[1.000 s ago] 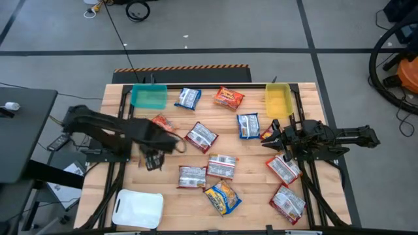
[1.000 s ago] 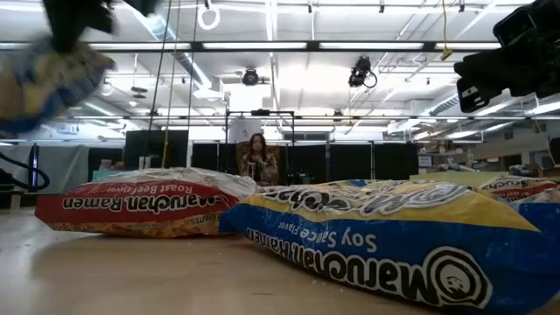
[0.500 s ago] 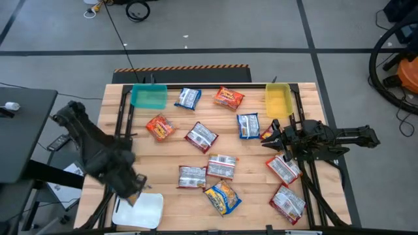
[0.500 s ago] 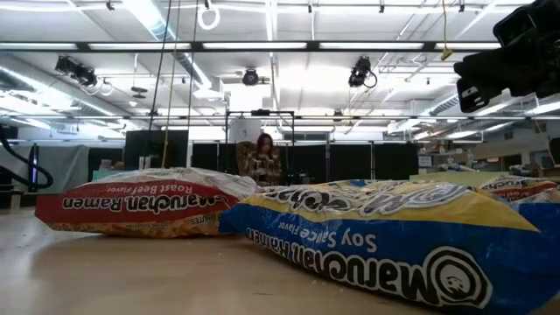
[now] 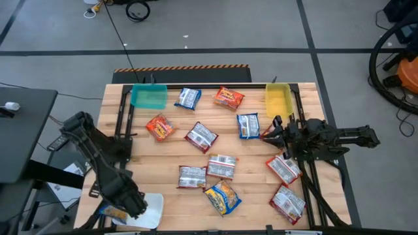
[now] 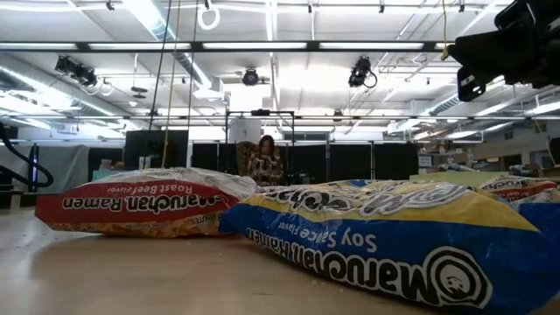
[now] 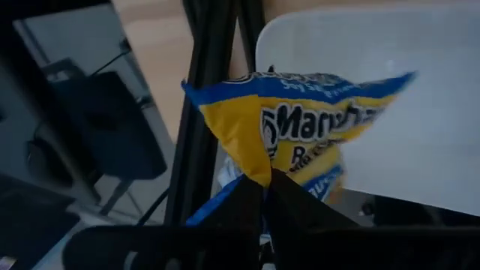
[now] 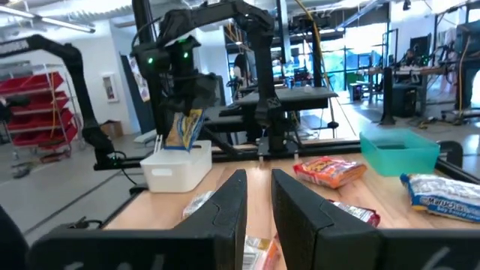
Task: Sort Maruchan noodles
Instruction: Put the blue noodle pack into the white bin
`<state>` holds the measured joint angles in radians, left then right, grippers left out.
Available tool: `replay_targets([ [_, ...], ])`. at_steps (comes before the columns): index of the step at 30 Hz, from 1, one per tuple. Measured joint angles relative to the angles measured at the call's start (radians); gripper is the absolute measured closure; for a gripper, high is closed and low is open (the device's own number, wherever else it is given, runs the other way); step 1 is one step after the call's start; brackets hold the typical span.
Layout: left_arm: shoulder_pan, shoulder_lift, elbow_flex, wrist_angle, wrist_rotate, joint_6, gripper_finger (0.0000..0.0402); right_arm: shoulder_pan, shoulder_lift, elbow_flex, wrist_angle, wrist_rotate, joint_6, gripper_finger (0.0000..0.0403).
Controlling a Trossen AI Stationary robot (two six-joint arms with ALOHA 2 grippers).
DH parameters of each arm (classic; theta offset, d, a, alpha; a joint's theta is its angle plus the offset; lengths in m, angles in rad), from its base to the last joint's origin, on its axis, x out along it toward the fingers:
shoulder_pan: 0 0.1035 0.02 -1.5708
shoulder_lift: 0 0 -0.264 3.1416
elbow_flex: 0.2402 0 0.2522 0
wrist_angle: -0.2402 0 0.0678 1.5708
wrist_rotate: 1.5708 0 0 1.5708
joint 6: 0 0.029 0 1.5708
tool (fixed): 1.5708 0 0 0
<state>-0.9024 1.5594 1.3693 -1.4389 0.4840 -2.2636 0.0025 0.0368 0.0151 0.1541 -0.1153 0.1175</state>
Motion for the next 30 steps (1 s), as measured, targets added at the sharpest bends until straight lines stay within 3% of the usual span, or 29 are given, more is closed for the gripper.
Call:
replay_targets([
  [9,0.001,0.076,-0.002,-0.123,-0.006,0.001,0.0385,0.0,0.0,0.0,0.03,0.018,0.13,0.0334],
  [20,-0.003,0.083,-0.002,-0.039,0.052,-0.01,0.0384,0.0,0.0,0.0,0.096,0.066,0.657,0.0334],
  [30,-0.038,0.201,-0.002,-0.041,0.054,-0.016,0.038,0.0,0.001,0.0,0.09,0.063,0.748,0.0334],
])
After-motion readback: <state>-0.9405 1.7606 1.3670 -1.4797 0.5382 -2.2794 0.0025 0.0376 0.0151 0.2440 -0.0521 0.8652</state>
